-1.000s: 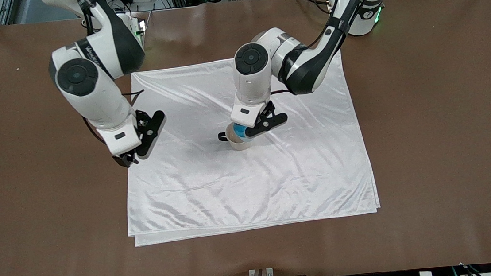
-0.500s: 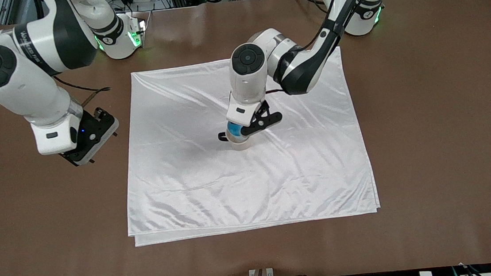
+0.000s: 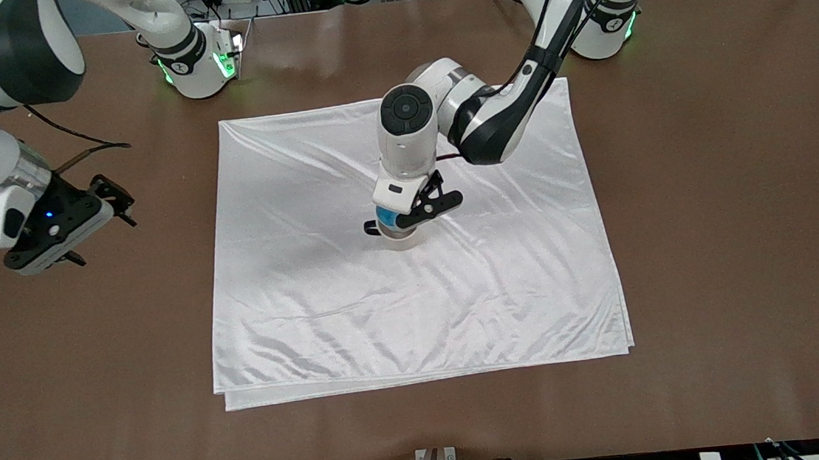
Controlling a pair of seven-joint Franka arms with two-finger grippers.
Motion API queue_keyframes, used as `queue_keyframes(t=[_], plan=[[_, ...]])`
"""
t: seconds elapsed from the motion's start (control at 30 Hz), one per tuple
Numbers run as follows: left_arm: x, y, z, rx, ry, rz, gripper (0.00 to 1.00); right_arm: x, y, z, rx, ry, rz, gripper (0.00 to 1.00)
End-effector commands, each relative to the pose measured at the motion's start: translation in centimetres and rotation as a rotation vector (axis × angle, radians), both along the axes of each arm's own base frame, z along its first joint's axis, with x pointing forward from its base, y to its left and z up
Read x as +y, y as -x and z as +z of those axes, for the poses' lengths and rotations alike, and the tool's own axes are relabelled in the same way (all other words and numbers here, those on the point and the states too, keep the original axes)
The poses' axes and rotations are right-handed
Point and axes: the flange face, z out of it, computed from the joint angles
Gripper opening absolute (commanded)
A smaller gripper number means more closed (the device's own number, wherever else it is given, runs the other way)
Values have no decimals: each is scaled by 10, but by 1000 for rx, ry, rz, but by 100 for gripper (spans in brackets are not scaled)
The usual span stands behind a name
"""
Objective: Place blue cup into white mug on cloth
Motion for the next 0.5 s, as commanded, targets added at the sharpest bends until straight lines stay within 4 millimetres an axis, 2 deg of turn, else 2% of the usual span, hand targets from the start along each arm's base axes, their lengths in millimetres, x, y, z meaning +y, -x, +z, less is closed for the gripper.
queue_keyframes(t=[0.0, 0.27, 0.47], plan=[[-7, -1, -5, 10, 12, 18, 0, -23, 22, 19, 6, -19, -108, 97], [-8, -3, -18, 6, 17, 16, 0, -38, 37, 33, 13, -20, -224, 96], [-8, -4, -25, 3, 19, 16, 0, -61, 47, 40, 30, -19, -322, 96]])
